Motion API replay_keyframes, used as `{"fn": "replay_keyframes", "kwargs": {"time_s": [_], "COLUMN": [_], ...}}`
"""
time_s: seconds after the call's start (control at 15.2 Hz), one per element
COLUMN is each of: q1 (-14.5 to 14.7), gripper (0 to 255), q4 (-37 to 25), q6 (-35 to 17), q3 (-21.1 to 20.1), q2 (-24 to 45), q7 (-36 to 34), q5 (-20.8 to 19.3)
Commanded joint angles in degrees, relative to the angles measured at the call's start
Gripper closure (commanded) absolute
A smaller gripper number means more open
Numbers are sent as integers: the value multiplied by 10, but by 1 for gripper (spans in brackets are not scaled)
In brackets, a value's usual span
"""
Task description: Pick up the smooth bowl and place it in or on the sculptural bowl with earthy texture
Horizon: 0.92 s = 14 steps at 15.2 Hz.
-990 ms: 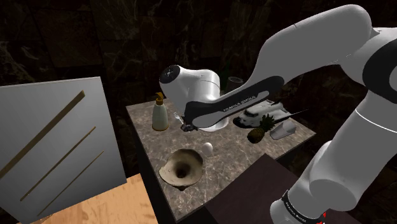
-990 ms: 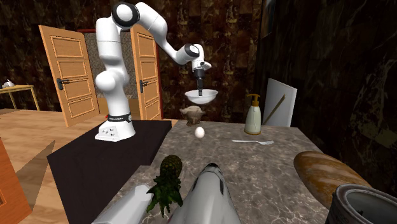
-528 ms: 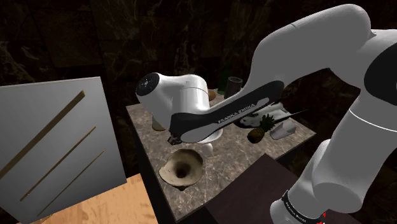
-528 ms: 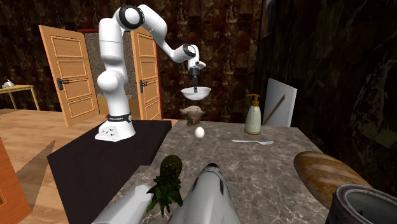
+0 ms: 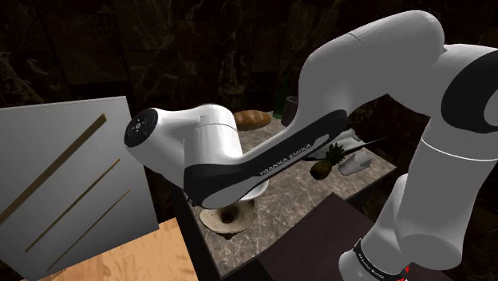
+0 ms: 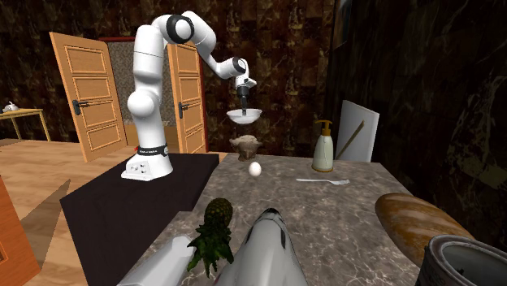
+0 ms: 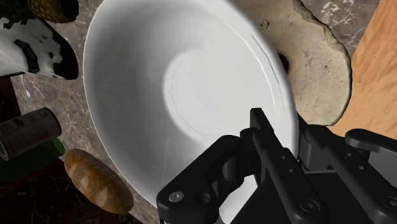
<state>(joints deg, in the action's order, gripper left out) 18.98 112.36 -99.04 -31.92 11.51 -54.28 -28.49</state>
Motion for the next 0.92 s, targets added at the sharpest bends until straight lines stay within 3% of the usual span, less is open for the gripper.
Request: {"fn": "replay_keyframes", "kwargs": {"time_s": [0.0,0.86], "q1": [5,13], "gripper": [255,255], "q4": [-1,28], "q6": [-4,-69], "q3": [-1,11], "q2": [12,71], "q7": [-13,-61], "q5": [-5,-43]}}
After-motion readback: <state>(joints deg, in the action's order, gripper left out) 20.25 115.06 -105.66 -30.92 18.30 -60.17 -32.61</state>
